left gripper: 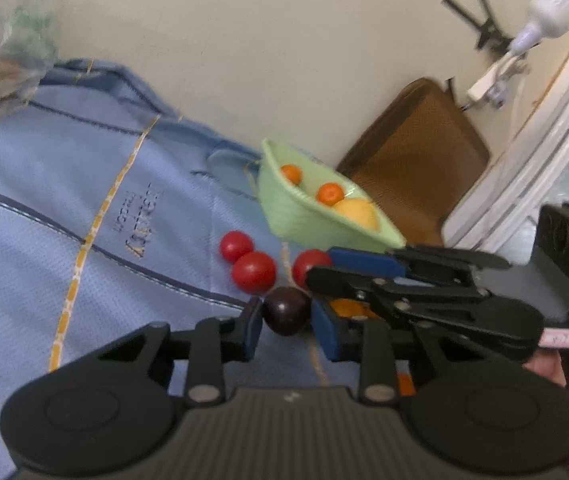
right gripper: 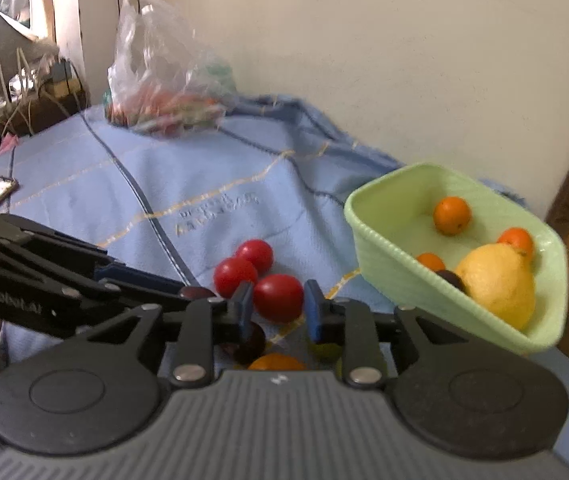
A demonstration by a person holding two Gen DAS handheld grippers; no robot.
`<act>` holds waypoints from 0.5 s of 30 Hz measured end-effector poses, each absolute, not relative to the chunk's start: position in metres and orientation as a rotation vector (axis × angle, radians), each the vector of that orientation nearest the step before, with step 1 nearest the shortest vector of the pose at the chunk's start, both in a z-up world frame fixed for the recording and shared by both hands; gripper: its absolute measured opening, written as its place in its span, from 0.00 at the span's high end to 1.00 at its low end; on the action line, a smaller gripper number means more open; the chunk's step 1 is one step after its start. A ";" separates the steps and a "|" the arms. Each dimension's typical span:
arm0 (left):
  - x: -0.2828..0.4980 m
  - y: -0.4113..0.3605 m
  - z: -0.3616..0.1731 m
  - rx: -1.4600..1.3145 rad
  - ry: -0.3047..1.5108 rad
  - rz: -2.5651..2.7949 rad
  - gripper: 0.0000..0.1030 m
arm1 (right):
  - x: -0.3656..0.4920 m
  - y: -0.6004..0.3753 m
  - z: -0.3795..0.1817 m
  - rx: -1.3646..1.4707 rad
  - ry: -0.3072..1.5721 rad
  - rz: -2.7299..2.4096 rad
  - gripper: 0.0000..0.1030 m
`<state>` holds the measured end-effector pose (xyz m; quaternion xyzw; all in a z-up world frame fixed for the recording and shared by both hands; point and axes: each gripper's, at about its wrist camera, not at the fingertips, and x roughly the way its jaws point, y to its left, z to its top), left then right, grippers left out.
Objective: Organize fruits
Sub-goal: 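Grasp a dark cherry tomato with the left gripper while the right gripper grasps a red tomato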
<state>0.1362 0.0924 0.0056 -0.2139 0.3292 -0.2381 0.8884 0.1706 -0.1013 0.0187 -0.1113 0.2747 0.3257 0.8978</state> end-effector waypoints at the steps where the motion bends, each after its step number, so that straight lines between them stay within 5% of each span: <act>1: 0.129 0.094 0.009 -0.439 0.674 -0.506 0.73 | 0.160 -0.104 0.023 -0.215 0.549 0.677 0.71; 15: 0.043 0.092 -0.002 -0.330 0.739 -0.599 0.72 | 0.036 -0.112 -0.003 -0.225 0.547 0.745 0.71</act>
